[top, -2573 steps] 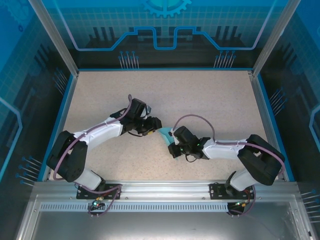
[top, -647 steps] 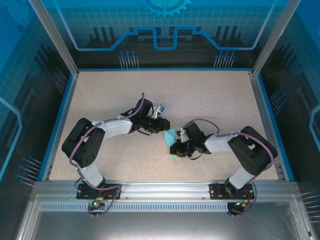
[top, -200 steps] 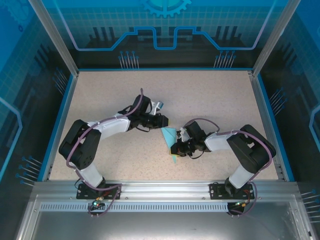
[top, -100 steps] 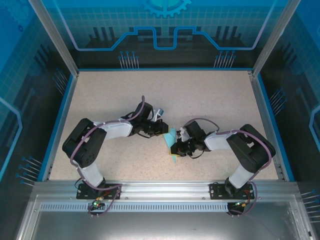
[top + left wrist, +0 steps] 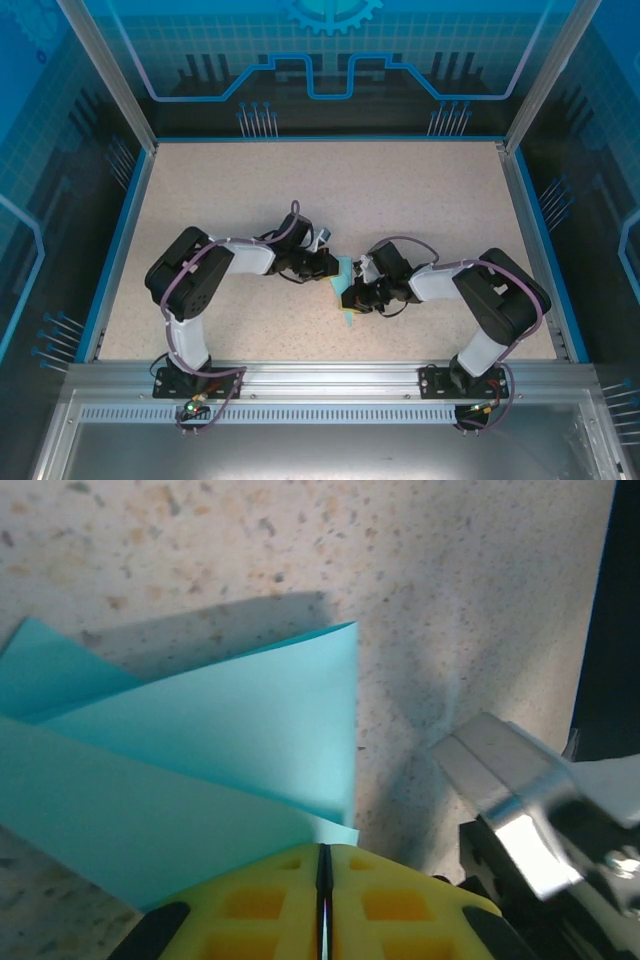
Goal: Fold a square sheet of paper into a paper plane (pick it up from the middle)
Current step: Fold the wing for the fifth time at the center of the table.
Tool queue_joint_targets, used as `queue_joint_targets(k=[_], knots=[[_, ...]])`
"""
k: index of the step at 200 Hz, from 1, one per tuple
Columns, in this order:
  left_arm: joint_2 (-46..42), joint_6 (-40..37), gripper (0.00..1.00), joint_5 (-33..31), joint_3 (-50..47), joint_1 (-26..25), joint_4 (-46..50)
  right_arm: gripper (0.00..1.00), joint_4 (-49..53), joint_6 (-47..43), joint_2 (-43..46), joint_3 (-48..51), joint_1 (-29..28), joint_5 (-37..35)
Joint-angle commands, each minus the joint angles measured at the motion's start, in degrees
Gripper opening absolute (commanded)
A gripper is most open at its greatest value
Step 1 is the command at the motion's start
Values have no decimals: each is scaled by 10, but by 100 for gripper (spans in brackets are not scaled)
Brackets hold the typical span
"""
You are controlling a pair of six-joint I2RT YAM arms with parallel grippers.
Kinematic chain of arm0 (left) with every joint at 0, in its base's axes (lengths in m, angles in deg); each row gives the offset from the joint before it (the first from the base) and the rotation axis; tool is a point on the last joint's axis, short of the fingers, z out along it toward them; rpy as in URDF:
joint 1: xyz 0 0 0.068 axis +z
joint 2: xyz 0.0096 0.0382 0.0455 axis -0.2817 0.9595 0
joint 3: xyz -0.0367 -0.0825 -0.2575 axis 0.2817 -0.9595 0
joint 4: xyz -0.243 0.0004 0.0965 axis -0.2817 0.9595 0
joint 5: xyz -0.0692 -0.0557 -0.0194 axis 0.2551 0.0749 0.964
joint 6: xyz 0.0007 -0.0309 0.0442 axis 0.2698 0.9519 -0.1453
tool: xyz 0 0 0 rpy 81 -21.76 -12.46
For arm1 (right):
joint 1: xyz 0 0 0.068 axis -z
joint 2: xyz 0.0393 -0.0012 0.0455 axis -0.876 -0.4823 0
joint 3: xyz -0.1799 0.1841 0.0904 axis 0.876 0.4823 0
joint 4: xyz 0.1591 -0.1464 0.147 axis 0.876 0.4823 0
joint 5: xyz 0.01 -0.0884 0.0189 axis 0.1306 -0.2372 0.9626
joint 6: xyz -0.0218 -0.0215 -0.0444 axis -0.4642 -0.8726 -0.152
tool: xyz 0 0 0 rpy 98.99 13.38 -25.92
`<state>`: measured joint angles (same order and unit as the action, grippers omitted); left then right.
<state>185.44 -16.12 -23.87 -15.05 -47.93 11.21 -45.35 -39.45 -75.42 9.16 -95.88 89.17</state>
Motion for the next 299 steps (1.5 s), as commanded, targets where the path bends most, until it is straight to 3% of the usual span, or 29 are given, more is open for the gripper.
queue_joint_targets(k=[1, 51, 137, 192, 254, 299], knots=[[17, -25, 11, -10, -6, -3, -20, 9, 51, 9, -53, 25, -10, -60], [49, -62, 10, -63, -16, 12, -14, 8, 75, 5, -27, 23, -17, -63], [58, -105, 12, -44, 20, 75, 5, 9, 96, -15, -28, 15, -18, -53], [48, -139, 13, -52, 70, 87, 79, 9, 99, -12, -29, 4, -19, -53], [-61, -118, 19, -50, 73, 84, 114, 9, 98, -12, -31, -5, -18, -53], [-119, -121, 20, -45, 54, 44, 145, 9, 95, -11, -33, -14, -18, -51]])
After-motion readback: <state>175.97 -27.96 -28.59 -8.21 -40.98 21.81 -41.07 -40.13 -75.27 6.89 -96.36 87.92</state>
